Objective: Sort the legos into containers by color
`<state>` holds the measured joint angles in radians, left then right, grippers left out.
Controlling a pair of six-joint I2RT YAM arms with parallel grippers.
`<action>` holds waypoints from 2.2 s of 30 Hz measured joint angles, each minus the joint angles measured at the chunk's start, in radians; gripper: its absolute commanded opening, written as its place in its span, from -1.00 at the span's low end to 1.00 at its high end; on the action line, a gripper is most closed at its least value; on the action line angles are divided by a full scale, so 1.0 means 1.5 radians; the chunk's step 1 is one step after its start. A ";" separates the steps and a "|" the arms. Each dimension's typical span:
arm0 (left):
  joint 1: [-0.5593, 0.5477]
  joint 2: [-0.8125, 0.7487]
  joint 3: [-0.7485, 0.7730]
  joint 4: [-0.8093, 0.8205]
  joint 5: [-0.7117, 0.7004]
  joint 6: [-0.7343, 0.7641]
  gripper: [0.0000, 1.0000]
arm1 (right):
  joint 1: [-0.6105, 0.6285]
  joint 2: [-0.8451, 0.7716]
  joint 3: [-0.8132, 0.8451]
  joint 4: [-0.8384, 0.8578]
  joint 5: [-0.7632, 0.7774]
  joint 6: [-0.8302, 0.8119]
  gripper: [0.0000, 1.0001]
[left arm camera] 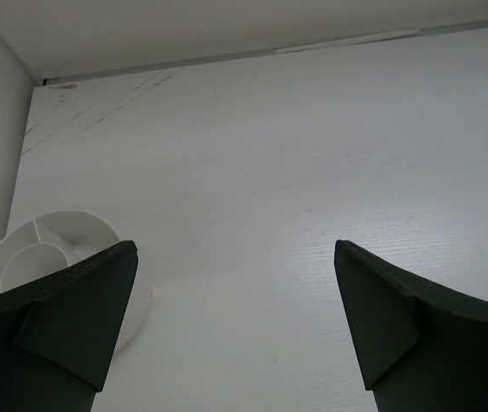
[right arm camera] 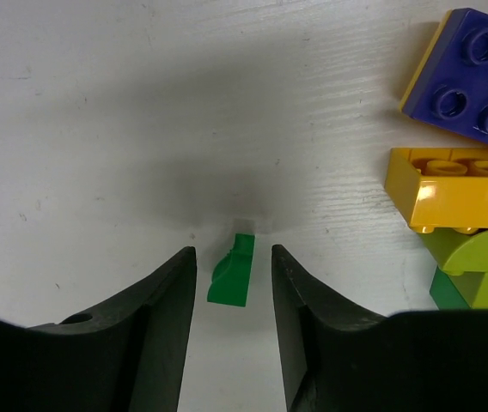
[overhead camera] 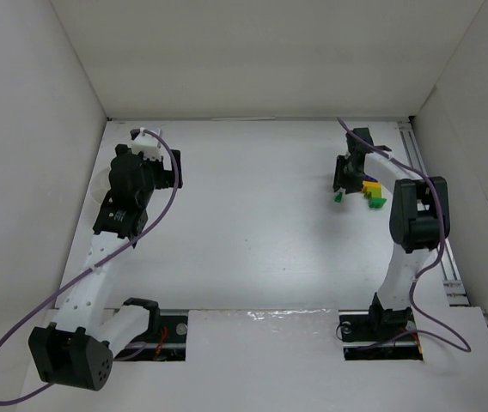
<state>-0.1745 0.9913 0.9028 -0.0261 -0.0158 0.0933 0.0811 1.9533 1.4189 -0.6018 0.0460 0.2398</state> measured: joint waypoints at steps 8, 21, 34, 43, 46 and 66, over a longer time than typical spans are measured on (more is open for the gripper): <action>0.000 0.000 0.000 0.000 -0.005 0.003 0.98 | 0.001 0.017 0.014 -0.005 0.001 0.002 -0.22; 0.000 0.000 -0.001 0.001 -0.011 0.003 1.00 | 0.003 0.038 0.022 -0.014 0.003 0.003 -0.72; 0.000 -0.125 -0.132 0.060 0.160 0.038 1.00 | -0.014 0.048 0.113 -0.063 -0.190 0.033 -1.00; -0.010 -0.096 -0.145 0.076 0.372 0.041 0.89 | 0.036 0.043 0.175 0.017 -0.408 0.187 -1.00; -0.012 -0.046 -0.140 0.106 0.424 -0.026 0.73 | 0.083 0.037 0.154 0.064 -0.437 0.251 -1.00; -0.097 0.150 -0.061 0.264 0.381 -0.354 0.34 | 0.294 0.015 0.256 0.135 -0.256 0.394 -1.00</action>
<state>-0.3199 1.2156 0.8120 0.3706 0.5556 -0.4381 0.5224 1.9762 1.8030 -0.4000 -0.3386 0.8310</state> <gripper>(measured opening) 0.734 0.156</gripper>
